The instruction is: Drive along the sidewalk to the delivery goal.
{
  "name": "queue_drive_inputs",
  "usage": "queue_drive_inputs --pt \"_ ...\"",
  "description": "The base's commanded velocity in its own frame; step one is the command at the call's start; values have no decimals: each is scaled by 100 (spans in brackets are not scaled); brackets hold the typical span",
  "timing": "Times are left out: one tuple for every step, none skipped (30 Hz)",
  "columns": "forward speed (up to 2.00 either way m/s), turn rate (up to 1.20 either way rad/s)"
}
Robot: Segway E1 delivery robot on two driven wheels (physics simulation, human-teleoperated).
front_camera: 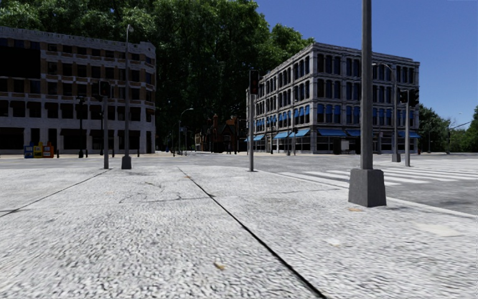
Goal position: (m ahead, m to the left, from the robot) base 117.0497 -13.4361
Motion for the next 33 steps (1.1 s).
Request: queue_drive_inputs --pt "196 0" --pt "196 0" --pt "196 0" --pt "196 0" --pt "196 0" --pt "196 0" --pt "196 0" --pt "196 0" --pt "196 0" --pt "196 0" --pt "196 0" --pt "196 0" --pt "196 0" --pt "196 0" --pt "196 0" --pt "196 0" --pt "196 0" --pt "196 0" --pt "196 0" --pt "196 0" --pt "196 0" --pt "196 0" --pt "196 0" --pt "197 0" --pt "197 0" --pt "197 0" --pt "197 0" --pt "197 0" --pt "197 0" --pt "197 -11" --pt "197 -11" --pt "197 -23" --pt "197 -28"
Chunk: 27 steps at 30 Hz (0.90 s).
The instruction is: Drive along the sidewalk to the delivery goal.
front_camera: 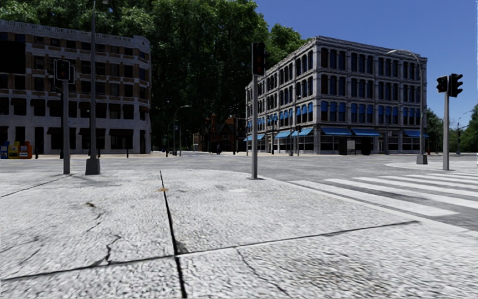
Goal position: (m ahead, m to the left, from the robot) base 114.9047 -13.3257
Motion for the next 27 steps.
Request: queue_drive_inputs --pt "197 -38" --pt "197 -38" --pt "197 -51" --pt "197 -55" --pt "197 -55" --pt "197 -56" --pt "197 -56" --pt "197 -56" --pt "197 -56" --pt "197 -56" --pt "197 -56" --pt "197 -56" --pt "197 -56" --pt "197 -56" --pt "197 -55" --pt "197 -55" --pt "197 -55" --pt "197 -54" --pt "197 -54" --pt "197 -54" --pt "197 -54" --pt "197 -54" --pt "197 -54" --pt "197 -54" --pt "197 -54" --pt "197 -54" --pt "197 -54"
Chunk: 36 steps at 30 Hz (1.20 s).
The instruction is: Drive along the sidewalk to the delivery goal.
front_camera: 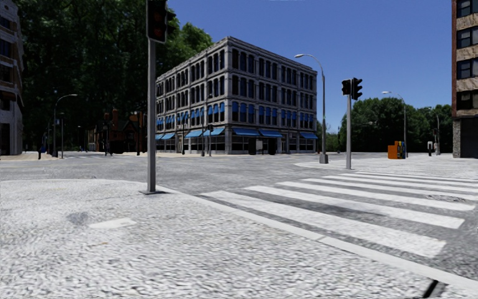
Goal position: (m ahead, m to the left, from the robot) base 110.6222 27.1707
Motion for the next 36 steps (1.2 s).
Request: queue_drive_inputs --pt "197 -54" --pt "197 -54" --pt "197 -54" --pt "197 -54" --pt "197 -54" --pt "197 -54" --pt "197 -54" --pt "197 -54" --pt "197 -54" --pt "197 -54" --pt "197 -54" --pt "197 -54" --pt "197 -54" --pt "197 -54" --pt "197 -54" --pt "197 -54" --pt "197 -54" --pt "197 -54" --pt "197 -54" --pt "197 -54" --pt "197 -54" --pt "195 -54" --pt "195 -54" --pt "182 -54" --pt "169 -54" --pt "160 -54" --pt "160 -54" --pt "152 -53" --pt "149 -50" --pt "149 -49" --pt "149 -49" --pt "148 -47" --pt "148 -46" --pt "148 -45" --pt "148 -45" --pt "148 -42"
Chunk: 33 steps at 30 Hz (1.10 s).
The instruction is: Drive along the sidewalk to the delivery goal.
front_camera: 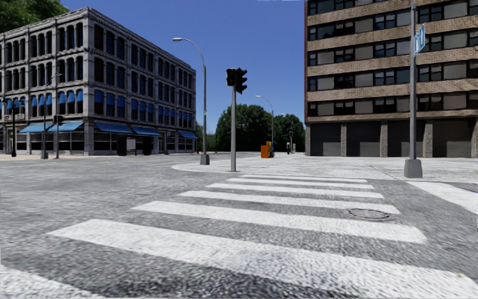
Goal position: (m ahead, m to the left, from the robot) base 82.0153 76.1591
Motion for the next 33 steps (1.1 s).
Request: queue_drive_inputs --pt "148 -40" --pt "148 -39" --pt "148 -39" --pt "148 -39" --pt "148 -38" --pt "148 -38" --pt "148 -38" --pt "148 -38" --pt "148 -38" --pt "148 -38" --pt "148 -37" --pt "148 -34" --pt "148 -32" --pt "148 -32" --pt "148 -32" --pt "148 -31" --pt "148 -31" --pt "148 -31" --pt "148 -31" --pt "148 -31" --pt "148 -31" --pt "148 -31" --pt "148 -30" --pt "148 -30" --pt "148 -30" --pt "148 -30" --pt "157 -30" --pt "200 -30" --pt "200 -30" --pt "200 -30" --pt "200 -30" --pt "200 -30" --pt "200 -30"
